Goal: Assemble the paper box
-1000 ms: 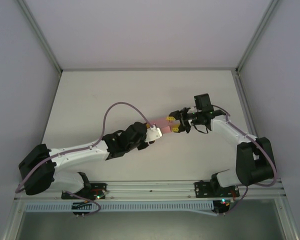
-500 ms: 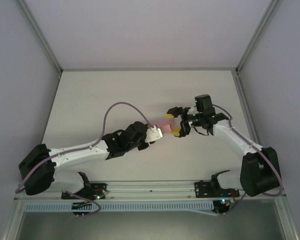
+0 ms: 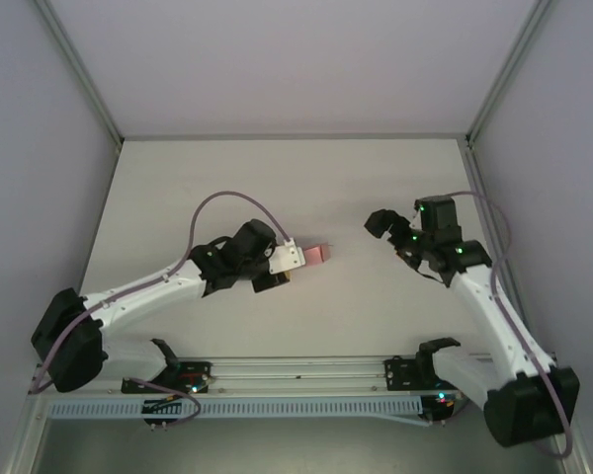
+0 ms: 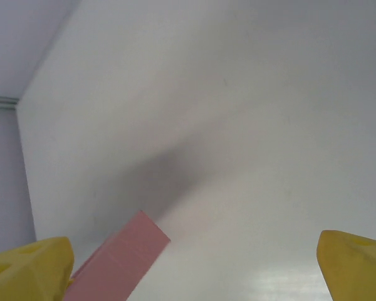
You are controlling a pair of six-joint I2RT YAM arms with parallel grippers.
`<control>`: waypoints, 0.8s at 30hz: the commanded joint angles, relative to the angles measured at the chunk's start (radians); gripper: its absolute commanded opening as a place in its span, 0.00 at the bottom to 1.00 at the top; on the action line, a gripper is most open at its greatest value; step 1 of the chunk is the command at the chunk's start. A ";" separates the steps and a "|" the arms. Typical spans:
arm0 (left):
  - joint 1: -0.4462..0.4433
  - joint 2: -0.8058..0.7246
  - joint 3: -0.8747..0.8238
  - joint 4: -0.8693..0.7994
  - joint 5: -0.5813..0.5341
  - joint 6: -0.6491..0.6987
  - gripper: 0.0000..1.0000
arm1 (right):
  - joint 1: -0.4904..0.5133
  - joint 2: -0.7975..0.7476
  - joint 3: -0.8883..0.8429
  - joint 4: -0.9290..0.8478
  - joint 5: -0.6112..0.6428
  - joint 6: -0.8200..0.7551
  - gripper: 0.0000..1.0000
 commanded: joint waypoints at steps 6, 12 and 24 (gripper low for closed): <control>0.054 0.168 0.232 -0.295 0.058 0.051 0.45 | -0.005 -0.220 -0.225 0.434 -0.072 -0.265 1.00; 0.055 0.249 0.330 -0.438 0.147 0.093 0.47 | 0.009 -0.131 -0.182 0.357 -0.299 -0.501 1.00; 0.057 0.342 0.338 -0.390 0.125 0.025 0.42 | 0.152 0.053 -0.154 0.335 -0.271 -0.707 0.91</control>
